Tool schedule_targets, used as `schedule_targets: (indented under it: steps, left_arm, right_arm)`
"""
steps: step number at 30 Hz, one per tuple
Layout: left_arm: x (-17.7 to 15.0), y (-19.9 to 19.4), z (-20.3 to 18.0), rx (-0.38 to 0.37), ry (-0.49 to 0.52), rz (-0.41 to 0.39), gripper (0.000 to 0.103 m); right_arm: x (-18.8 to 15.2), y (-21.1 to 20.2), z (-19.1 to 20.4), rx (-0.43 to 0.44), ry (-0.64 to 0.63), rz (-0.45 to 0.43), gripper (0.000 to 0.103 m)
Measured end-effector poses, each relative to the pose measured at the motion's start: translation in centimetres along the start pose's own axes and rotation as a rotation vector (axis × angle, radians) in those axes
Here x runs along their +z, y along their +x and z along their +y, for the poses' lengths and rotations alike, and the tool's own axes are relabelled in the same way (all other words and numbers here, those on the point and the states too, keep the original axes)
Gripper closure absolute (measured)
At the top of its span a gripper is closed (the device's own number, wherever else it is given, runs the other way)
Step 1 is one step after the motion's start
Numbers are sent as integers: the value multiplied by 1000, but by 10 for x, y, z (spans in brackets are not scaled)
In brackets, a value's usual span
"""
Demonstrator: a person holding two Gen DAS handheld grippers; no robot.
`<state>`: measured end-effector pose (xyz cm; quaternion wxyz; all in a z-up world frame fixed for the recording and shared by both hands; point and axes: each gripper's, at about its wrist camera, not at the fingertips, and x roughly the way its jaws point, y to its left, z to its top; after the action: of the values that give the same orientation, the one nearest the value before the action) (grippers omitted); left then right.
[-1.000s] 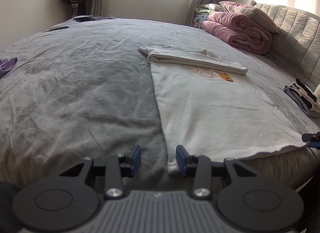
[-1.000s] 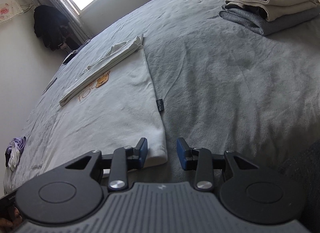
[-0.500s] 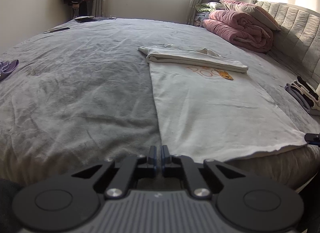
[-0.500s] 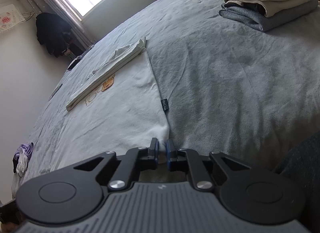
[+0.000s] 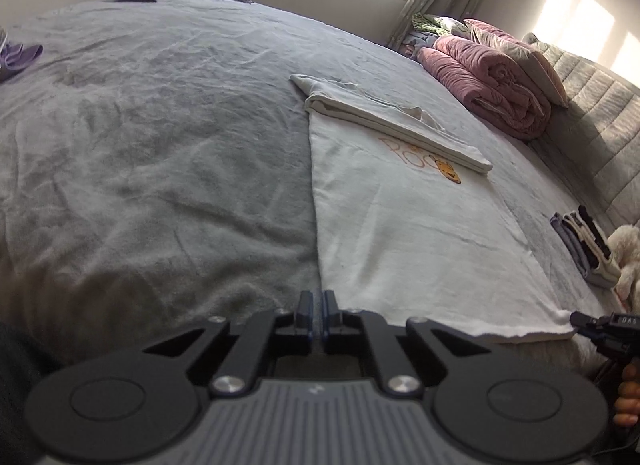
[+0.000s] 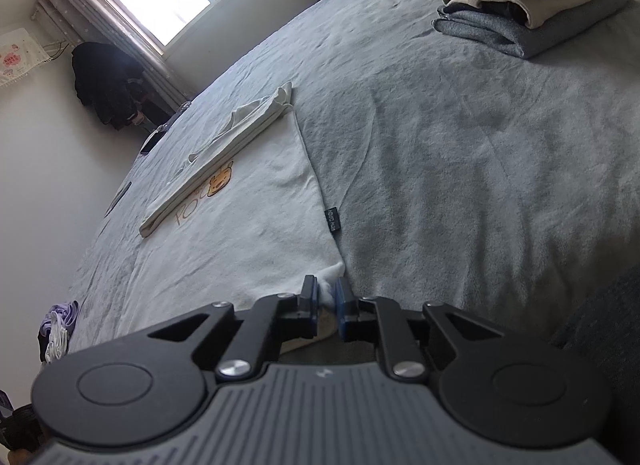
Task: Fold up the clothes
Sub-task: 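Grasp the sweatshirt hem with the left gripper while the right gripper grasps beside it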
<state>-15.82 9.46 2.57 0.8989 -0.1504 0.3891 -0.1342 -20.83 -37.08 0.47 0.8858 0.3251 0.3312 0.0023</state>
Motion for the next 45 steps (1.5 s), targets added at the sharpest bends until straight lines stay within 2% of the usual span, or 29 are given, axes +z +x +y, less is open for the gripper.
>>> schedule_targets:
  steps: [5, 8, 10, 18, 24, 27, 30, 32, 40, 42, 43, 45]
  left_arm:
    - [0, -2, 12, -121, -122, -1, 88]
    - [-3, 5, 12, -162, -152, 31, 76]
    - [-4, 10, 11, -146, -148, 43, 70]
    - [-8, 18, -6, -66, -72, 30, 68]
    - [-8, 21, -8, -29, -60, 7, 68]
    - [-9, 20, -4, -28, -77, -3, 69]
    - [-9, 20, 0, -33, -98, -4, 85]
    - [-8, 19, 3, -49, -118, 4, 90]
    - [8, 8, -3, -54, -147, -2, 94]
    - [19, 8, -4, -30, -162, -3, 94]
    - [25, 8, -5, -18, -168, -4, 100]
    - [37, 10, -5, 13, -174, -13, 101]
  right_arm:
    - [-2, -1, 0, -1, 1, 1, 86]
    - [-3, -1, 0, -4, -1, 3, 86]
    - [-4, -1, 0, -6, -3, 3, 86]
    - [-9, 2, 3, -27, -29, 1, 86]
    - [-9, 3, 2, -26, -26, -2, 86]
    - [-9, 3, 1, -24, -13, 0, 87]
    - [-9, 1, 2, -16, -21, -10, 92]
    - [-9, -1, 4, -6, -31, -19, 92]
    - [0, -4, 4, 38, -5, -36, 93]
    - [8, -1, 9, 34, -26, -43, 93]
    - [12, 0, 11, 32, -36, -47, 93]
    - [25, 5, 19, 40, -55, -61, 93]
